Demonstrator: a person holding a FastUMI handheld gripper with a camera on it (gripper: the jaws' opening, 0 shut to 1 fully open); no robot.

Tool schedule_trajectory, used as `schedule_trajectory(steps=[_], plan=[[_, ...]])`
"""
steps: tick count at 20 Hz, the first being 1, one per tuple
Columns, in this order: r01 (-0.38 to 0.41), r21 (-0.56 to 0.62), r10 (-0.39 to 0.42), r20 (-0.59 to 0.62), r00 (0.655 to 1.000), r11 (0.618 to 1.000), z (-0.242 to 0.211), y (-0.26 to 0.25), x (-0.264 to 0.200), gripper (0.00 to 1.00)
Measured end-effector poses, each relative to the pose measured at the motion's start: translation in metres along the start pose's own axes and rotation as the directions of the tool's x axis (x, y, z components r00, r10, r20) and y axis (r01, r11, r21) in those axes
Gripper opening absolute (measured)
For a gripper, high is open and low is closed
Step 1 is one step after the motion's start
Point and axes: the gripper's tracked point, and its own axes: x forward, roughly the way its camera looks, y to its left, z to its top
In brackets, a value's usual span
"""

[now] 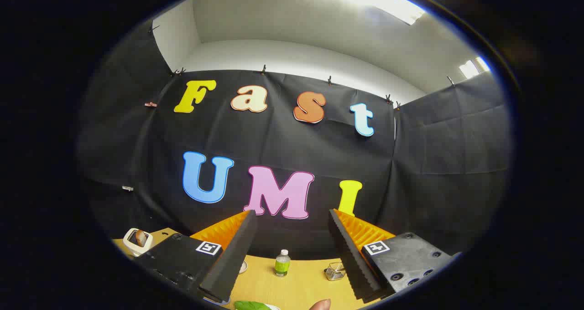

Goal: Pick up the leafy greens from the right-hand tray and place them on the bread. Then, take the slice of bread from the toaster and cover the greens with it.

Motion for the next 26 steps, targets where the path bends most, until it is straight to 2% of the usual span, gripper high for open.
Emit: schedule_trajectory(steps=[10,18,21,26], plan=[[0.002,-0.047,-0.004,-0.051,0.999,0.999,-0.017,0.014,0.002,0.97],[-0.018,-0.026,0.015,-0.099,0.995,1.0,-0.03,0.026,0.011,0.97],[-0.054,-0.036,0.049,-0.126,0.991,0.998,-0.039,0.033,0.013,0.97],[-0.181,-0.029,0.171,-0.213,0.962,0.983,-0.082,0.053,0.009,0.96]])
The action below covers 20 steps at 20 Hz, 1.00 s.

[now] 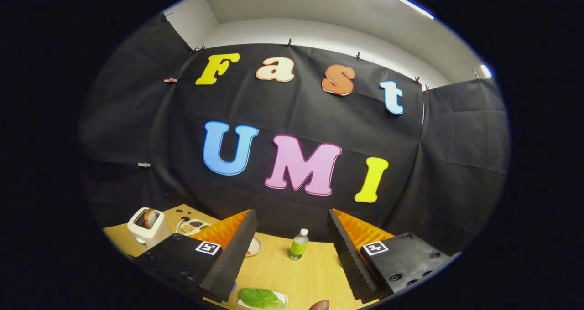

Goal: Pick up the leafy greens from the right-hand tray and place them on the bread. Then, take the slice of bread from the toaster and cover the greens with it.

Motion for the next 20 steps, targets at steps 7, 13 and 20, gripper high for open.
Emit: schedule_trajectory(steps=[7,13,20], plan=[[-0.137,0.009,0.135,-0.217,0.967,0.991,-0.118,0.018,0.006,0.96],[-0.255,0.07,0.262,-0.396,0.88,0.964,-0.225,0.037,0.003,0.96],[-0.395,0.105,0.372,-0.614,0.696,0.913,-0.345,0.055,-0.007,0.91]])
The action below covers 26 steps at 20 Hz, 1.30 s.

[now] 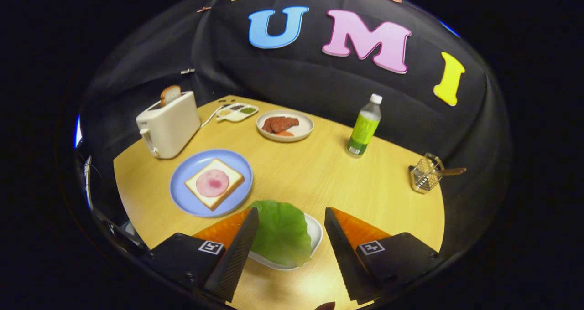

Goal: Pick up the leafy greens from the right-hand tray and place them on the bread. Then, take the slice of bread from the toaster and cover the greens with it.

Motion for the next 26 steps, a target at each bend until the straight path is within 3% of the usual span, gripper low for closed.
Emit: schedule_trajectory(steps=[9,14,17,18,21,23,26], plan=[[-0.127,-0.056,0.115,-0.176,0.978,0.99,-0.05,0.015,0.065,0.88],[-0.164,-0.04,0.149,-0.254,0.956,0.986,-0.069,0.02,0.072,0.86],[-0.163,-0.038,0.147,-0.276,0.95,0.986,-0.07,0.021,0.072,0.79],[-0.159,-0.043,0.14,-0.284,0.948,0.986,-0.07,0.02,0.073,0.73],[-0.148,-0.036,0.132,-0.286,0.949,0.988,-0.068,0.02,0.073,0.14],[-0.134,-0.012,0.125,-0.285,0.95,0.991,-0.068,0.019,0.071,0.07],[-0.108,0.004,0.105,-0.258,0.96,0.994,-0.06,0.015,0.064,0.07]])
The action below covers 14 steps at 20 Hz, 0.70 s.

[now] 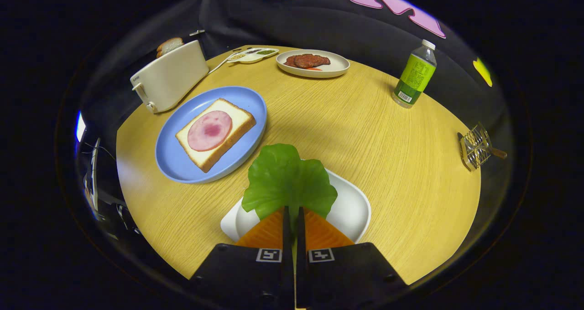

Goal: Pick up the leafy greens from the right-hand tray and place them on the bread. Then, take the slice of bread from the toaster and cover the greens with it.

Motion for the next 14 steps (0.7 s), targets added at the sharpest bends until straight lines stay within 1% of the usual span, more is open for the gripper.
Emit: schedule_trajectory(steps=[4,7,10,14], plan=[[0.019,0.049,-0.021,0.034,0.999,0.999,0.01,0.0,-0.021,0.07],[0.017,0.064,-0.021,0.072,0.997,0.998,0.027,0.01,-0.04,0.06],[-0.004,0.06,-0.003,0.112,0.994,0.998,0.051,0.029,-0.054,0.06],[-0.051,0.039,0.044,0.158,0.986,0.998,0.089,0.065,-0.062,0.07]])
